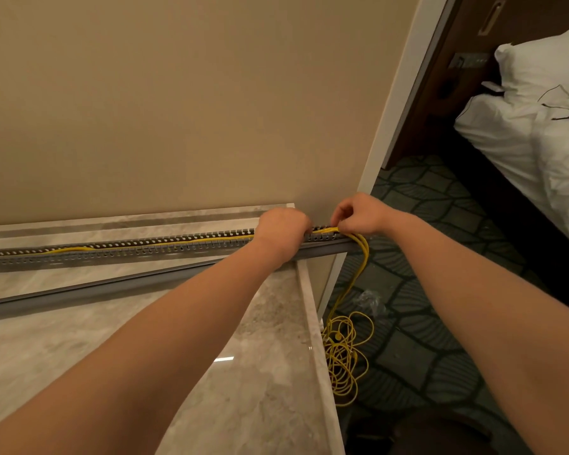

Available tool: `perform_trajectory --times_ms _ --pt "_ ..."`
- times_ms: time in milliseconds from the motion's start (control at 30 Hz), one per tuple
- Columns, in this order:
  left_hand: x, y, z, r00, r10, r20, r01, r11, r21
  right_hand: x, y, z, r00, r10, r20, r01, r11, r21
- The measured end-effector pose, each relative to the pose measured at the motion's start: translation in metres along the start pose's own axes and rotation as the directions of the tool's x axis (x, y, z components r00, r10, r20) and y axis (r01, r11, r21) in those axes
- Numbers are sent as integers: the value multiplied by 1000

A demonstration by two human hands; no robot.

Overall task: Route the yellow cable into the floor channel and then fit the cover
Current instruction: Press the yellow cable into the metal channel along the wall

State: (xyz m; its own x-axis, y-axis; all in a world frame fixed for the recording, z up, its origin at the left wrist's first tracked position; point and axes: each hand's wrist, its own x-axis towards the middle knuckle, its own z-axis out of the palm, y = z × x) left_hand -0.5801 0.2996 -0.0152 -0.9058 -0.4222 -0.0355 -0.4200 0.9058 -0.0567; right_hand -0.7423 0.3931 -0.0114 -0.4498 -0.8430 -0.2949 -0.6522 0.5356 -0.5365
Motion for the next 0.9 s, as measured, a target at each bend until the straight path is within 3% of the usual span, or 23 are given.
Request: perform_trajectory --times_ms 167,300,433,633,900 --pt "-1 1 0 1000 -5 1 5 1000 -1 -7 4 -1 1000 10 8 -10 999 -50" --pt "0 4 -1 999 -37 3 36 999 7 -11 4 0 997 21 -70 -46 928 -370" --pt "0 11 -3 998 -60 24 58 997 57 -19 11 5 984 62 -170 -147 820 -553" --pt "2 21 -10 995 -77 59 70 990 120 -21 15 16 978 129 -162 -191 858 -477" --pt "5 23 -12 995 -90 46 84 990 116 -25 5 8 993 28 -117 -96 775 -624"
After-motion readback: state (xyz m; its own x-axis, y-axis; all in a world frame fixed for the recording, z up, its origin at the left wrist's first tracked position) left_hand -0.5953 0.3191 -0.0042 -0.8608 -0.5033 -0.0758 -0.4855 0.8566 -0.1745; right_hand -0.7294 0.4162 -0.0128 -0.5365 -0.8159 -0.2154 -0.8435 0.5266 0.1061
